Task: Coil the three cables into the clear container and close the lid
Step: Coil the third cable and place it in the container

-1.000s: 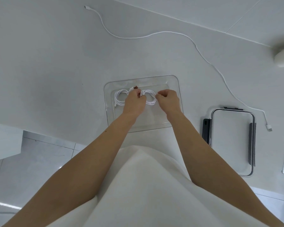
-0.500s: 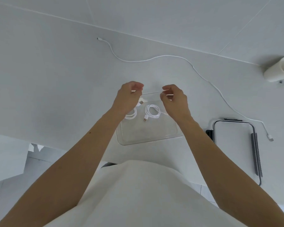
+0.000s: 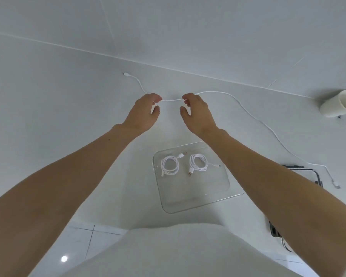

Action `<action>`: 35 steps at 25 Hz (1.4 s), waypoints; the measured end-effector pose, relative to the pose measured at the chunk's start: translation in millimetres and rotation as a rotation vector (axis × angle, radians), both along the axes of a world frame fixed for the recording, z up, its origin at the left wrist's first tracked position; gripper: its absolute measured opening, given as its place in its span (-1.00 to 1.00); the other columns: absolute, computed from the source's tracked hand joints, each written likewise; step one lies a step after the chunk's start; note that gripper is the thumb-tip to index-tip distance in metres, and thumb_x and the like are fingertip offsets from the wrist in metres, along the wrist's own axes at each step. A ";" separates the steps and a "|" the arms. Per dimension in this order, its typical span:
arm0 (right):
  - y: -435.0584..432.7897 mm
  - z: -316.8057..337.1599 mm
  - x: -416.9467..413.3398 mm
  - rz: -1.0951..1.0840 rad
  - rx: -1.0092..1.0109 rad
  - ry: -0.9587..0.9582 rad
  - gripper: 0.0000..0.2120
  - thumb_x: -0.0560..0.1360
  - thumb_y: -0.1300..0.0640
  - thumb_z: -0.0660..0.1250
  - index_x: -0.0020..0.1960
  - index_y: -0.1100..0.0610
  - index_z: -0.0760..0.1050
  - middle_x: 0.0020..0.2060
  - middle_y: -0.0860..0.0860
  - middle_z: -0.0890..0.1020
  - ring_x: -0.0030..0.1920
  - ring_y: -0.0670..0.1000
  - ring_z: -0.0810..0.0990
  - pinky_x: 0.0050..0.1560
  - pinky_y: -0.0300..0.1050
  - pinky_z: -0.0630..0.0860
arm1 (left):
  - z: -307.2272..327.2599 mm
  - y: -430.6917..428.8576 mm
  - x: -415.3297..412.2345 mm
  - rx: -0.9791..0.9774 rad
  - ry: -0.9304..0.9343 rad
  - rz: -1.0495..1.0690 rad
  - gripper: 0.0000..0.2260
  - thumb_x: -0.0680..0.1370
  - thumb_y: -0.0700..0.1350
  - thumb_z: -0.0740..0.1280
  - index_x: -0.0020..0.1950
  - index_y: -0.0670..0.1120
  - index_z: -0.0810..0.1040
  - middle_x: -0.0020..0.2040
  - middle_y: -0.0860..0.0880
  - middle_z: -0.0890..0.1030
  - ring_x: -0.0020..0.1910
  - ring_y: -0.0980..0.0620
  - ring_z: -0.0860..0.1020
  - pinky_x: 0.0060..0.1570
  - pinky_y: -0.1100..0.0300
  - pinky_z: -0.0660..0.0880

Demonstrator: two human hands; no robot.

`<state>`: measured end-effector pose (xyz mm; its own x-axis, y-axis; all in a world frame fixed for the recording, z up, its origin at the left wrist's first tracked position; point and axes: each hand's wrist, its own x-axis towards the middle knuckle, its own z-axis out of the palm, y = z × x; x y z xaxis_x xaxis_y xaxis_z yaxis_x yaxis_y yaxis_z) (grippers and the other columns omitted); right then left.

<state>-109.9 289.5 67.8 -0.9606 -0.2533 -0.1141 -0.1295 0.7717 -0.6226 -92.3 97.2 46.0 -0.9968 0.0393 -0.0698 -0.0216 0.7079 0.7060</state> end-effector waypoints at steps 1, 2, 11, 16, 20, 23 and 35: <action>-6.4 -4.3 -8.6 0.030 0.051 0.005 -0.65 0.61 0.17 0.22 0.38 0.23 0.37 0.26 0.18 0.52 0.27 0.14 0.52 0.23 0.04 0.50 | -5.3 -7.8 -8.7 -0.066 0.004 -0.042 -0.73 0.59 -0.22 0.23 0.29 -0.15 0.48 0.24 -0.12 0.53 0.20 -0.11 0.52 0.18 0.04 0.45; -13.2 -8.8 -17.3 0.060 0.101 0.011 -0.64 0.62 0.16 0.21 0.39 0.22 0.36 0.27 0.18 0.51 0.27 0.16 0.51 0.22 0.06 0.51 | -9.9 -15.1 -18.2 -0.133 0.010 -0.081 -0.72 0.59 -0.21 0.23 0.31 -0.14 0.46 0.27 -0.12 0.50 0.22 -0.12 0.50 0.18 0.01 0.45; -71.6 -51.5 -73.7 0.222 0.375 0.008 -0.63 0.61 0.12 0.27 0.38 0.19 0.38 0.25 0.15 0.50 0.20 0.20 0.49 0.11 0.07 0.48 | -56.0 -67.7 -98.9 -0.512 0.085 -0.383 -0.61 0.57 -0.23 0.29 0.40 -0.22 0.38 0.42 -0.28 0.34 0.44 -0.26 0.29 0.35 -0.11 0.31; -78.2 -69.8 -84.3 0.250 0.464 -0.009 -0.69 0.60 0.09 0.29 0.29 0.18 0.43 0.17 0.14 0.51 0.14 0.20 0.48 0.07 0.06 0.46 | -70.0 -85.6 -115.6 -0.522 0.109 -0.454 -0.72 0.55 -0.21 0.32 0.24 -0.24 0.47 0.21 -0.26 0.47 0.20 -0.27 0.47 0.24 -0.08 0.38; -78.0 -76.7 -85.0 0.251 0.484 -0.018 -0.80 0.61 0.10 0.27 0.15 0.21 0.45 0.06 0.15 0.52 0.05 0.20 0.49 -0.05 0.04 0.42 | -74.0 -86.5 -119.9 -0.517 0.193 -0.478 -0.83 0.55 -0.15 0.35 0.04 -0.24 0.50 0.00 -0.24 0.49 -0.02 -0.23 0.48 0.04 -0.08 0.43; -77.6 -78.2 -79.2 0.275 0.528 -0.073 -0.84 0.65 0.13 0.17 0.09 0.23 0.42 0.02 0.16 0.52 0.02 0.20 0.50 -0.15 -0.01 0.31 | -76.9 -82.8 -114.2 -0.538 0.198 -0.505 -0.79 0.57 -0.08 0.32 -0.03 -0.25 0.50 -0.04 -0.23 0.50 -0.06 -0.22 0.46 -0.04 -0.06 0.41; -39.5 12.7 -38.2 0.140 0.335 0.064 -0.82 0.67 0.10 0.08 0.09 0.21 0.37 -0.03 0.12 0.59 -0.11 0.24 0.55 -0.16 0.04 0.47 | 3.2 -60.5 -53.7 -0.292 -0.009 -0.381 -0.73 0.68 0.04 0.05 0.01 -0.14 0.37 -0.31 -0.09 0.49 -0.36 -0.13 0.46 -0.33 0.02 0.38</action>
